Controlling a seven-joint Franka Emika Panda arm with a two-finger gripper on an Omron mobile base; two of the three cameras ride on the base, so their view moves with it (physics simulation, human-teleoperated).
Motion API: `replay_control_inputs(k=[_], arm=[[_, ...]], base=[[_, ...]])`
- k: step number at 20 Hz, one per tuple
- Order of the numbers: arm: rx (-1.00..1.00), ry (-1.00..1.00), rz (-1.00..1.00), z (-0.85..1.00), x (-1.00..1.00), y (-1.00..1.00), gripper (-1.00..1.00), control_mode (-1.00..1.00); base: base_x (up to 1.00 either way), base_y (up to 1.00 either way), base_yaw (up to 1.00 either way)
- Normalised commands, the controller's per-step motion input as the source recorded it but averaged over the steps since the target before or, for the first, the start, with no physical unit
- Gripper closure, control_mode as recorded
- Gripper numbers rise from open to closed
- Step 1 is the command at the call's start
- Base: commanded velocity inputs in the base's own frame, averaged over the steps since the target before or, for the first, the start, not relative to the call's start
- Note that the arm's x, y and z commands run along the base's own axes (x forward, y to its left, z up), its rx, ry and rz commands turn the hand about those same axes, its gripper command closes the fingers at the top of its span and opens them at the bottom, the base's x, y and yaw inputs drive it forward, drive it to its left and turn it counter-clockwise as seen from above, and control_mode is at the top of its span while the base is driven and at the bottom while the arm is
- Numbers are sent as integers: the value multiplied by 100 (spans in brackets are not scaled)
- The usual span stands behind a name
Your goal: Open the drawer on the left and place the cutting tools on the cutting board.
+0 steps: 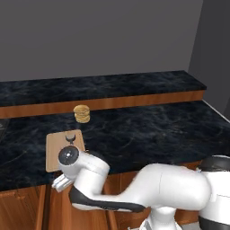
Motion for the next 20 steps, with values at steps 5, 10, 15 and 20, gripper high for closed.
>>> replay_control_inputs(k=[5, 10, 15, 20], arm=[[0, 3, 0, 53, 100, -1, 100, -100], [0, 24, -1, 10, 79, 9, 100, -100], [-1, 19, -6, 5, 60, 42, 100, -100], [-4, 12, -6, 0, 44, 72, 100, -100]], base=[[0, 0, 0], [0, 0, 0], [0, 0, 0], [0, 0, 0]])
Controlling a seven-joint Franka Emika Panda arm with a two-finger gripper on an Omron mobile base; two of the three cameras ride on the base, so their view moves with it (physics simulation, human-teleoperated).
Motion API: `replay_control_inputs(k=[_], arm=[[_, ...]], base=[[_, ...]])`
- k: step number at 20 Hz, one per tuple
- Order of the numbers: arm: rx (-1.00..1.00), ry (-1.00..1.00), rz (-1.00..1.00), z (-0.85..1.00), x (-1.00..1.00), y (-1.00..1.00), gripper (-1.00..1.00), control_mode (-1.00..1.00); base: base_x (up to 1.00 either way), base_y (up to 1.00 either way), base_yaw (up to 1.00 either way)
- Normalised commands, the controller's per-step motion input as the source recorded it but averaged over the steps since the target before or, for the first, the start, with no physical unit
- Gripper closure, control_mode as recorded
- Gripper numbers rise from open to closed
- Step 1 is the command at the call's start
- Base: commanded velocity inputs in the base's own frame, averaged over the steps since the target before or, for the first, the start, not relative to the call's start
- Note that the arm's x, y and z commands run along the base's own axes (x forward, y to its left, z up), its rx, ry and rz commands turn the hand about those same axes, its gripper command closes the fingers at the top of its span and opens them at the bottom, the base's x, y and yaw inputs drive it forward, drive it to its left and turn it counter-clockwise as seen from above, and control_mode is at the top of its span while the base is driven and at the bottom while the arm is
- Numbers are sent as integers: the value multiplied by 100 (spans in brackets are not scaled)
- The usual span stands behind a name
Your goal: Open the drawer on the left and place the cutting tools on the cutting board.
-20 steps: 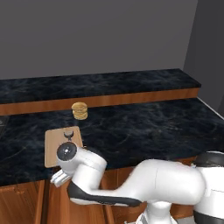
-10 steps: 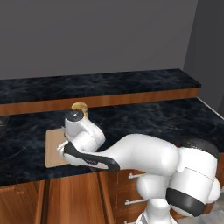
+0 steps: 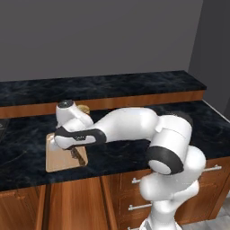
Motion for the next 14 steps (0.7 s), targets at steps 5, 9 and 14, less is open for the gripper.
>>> replay_control_inputs(k=[5, 9, 14], arm=[[-7, 4, -4, 0, 53, 40, 100, -100], [0, 0, 0, 0, 4, 0, 100, -100], [0, 0, 0, -8, 8, 1, 100, -100]], base=[[0, 0, 0], [0, 0, 0], [0, 0, 0]])
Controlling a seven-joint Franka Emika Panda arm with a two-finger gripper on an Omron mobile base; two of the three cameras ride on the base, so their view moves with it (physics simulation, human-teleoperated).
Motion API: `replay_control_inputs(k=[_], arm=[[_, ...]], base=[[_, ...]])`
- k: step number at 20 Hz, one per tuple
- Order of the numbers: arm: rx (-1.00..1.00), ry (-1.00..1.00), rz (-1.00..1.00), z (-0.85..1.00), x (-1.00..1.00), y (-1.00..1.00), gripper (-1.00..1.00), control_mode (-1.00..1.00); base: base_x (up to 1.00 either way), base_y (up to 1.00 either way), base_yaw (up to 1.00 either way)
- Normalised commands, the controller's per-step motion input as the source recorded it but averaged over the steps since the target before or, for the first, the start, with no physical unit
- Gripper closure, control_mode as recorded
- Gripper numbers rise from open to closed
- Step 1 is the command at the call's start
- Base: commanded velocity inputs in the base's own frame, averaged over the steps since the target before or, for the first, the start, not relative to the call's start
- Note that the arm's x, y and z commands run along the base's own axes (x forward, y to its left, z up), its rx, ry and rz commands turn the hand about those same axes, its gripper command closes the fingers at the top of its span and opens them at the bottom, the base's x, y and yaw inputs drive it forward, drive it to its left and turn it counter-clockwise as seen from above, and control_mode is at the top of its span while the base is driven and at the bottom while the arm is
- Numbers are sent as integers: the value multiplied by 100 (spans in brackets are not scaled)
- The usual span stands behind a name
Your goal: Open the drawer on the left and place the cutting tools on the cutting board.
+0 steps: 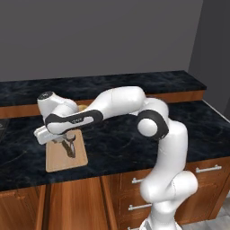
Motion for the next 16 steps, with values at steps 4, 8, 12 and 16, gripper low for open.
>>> replay_control_inputs(k=[4, 8, 12, 16], arm=[[0, 0, 0, -38, 0, 0, 100, -100], [0, 0, 0, -33, 0, -4, 100, -100], [0, 0, 0, -17, 11, -22, 100, -100], [0, -1, 0, -11, 35, -41, 100, -100]], base=[[0, 0, 0], [0, 0, 0], [0, 0, 0], [0, 0, 0]])
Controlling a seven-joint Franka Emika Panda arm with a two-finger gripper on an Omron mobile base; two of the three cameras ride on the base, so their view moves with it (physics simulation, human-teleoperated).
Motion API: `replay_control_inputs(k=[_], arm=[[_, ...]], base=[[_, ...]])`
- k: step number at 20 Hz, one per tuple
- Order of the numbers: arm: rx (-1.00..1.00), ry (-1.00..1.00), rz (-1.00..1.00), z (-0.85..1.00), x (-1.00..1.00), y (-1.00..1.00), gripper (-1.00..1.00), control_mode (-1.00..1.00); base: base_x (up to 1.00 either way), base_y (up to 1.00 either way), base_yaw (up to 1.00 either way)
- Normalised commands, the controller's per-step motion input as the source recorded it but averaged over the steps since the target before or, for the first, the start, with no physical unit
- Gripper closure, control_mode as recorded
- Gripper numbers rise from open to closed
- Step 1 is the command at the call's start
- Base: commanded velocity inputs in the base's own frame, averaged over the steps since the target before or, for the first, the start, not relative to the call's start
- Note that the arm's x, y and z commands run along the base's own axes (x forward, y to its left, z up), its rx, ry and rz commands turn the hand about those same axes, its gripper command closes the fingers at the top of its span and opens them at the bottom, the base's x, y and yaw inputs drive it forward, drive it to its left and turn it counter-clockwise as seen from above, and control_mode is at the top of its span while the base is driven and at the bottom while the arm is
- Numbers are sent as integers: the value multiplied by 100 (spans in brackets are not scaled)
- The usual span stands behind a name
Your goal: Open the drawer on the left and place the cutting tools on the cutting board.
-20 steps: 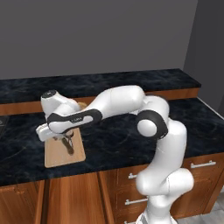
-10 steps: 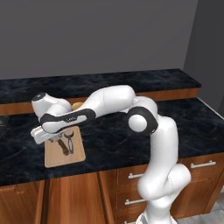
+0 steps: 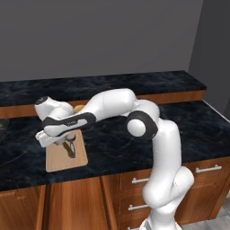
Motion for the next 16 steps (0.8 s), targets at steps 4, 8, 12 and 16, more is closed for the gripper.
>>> replay_control_inputs(k=[4, 8, 12, 16], arm=[[0, -3, 0, -13, 29, -48, 100, -100], [0, 0, 0, -2, 0, -12, -100, -100], [0, 0, 0, 1, 0, 0, -100, -100], [0, -1, -5, 27, 0, 1, -100, -100]], base=[[0, 0, 0], [0, 0, 0], [0, 0, 0], [0, 0, 0]])
